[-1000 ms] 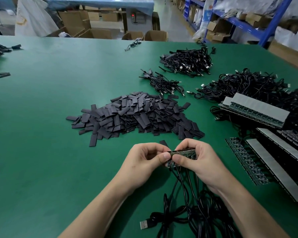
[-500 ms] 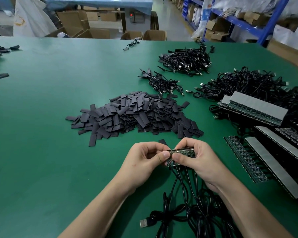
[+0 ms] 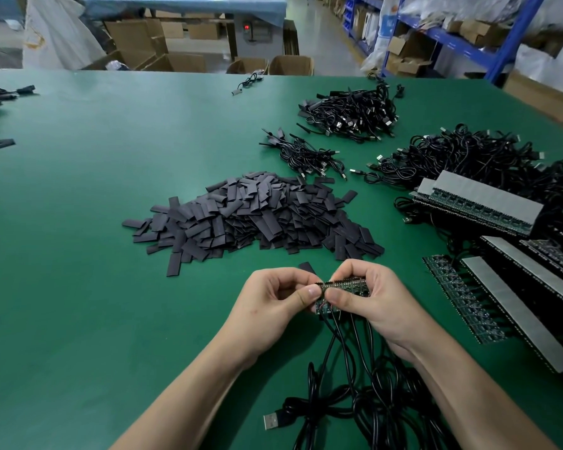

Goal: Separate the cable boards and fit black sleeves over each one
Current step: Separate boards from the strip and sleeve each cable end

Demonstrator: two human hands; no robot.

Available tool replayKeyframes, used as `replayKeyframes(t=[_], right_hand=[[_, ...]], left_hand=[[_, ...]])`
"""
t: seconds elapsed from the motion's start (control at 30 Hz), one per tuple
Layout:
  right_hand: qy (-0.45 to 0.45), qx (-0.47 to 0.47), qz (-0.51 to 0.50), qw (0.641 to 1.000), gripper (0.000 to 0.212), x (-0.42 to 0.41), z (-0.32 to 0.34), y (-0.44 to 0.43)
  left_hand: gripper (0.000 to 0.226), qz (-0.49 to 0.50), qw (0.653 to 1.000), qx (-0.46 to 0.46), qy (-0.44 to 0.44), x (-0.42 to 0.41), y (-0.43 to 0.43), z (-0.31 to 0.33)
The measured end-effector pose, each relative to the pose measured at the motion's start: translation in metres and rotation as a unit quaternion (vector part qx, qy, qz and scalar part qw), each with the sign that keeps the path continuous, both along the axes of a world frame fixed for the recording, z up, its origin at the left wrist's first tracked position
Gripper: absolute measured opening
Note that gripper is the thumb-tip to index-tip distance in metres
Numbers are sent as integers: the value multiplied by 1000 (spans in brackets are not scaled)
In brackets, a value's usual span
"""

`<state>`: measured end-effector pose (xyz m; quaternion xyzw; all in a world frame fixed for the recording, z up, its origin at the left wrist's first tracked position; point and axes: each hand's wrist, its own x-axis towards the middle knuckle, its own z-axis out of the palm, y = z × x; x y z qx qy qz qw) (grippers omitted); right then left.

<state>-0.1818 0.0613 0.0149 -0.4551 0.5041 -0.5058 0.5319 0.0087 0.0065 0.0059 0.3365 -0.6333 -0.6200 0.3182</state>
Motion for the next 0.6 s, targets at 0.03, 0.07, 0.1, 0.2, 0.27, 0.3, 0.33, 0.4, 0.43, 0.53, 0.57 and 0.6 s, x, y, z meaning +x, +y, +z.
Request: replayKeyframes(t=[0.03, 0.07, 0.1, 0.2, 0.27, 0.3, 0.33, 0.4, 0.43, 0.53, 0.57, 0.6], right_hand=[[1, -1, 0, 1000, 18, 0, 0, 0], [2, -2, 0, 1000, 18, -1, 0, 0], [3, -2, 0, 1000, 17, -1, 0, 0], [4, 0, -1, 1000, 16, 0, 0, 1], [-2, 2, 2, 1000, 16, 0, 1, 1], [-8, 3, 4, 1000, 16, 1, 1, 1], [-15, 4, 3, 1000, 15, 1, 2, 1], [-36, 3, -3, 999, 13, 2, 3, 1], [-48, 2, -4, 999, 13, 1, 3, 0], [-48, 0, 2, 999, 14, 1, 5, 0], [-22, -1, -2, 1000, 15, 0, 4, 1], [17, -4, -11, 1000, 15, -2, 2, 1]], left_hand=[[7, -1, 1000, 0, -1, 0, 0, 0], [7, -1, 1000, 1, -2, 0, 0, 1], [7, -1, 1000, 3, -1, 0, 0, 1], [8, -1, 1000, 6, 0, -1, 1, 1], [9, -2, 1000, 10, 3, -1, 2, 2], [10, -3, 1000, 13, 9, -1, 2, 3], [10, -4, 1000, 18, 17, -1, 3, 3], [13, -1, 999, 35, 42, -2, 4, 5], [16, 3, 998, 44, 54, -3, 4, 6], [22, 24, 996, 49, 75, -3, 3, 8], [22, 30, 995, 48, 80, -2, 3, 9], [20, 35, 994, 47, 87, -2, 2, 10]])
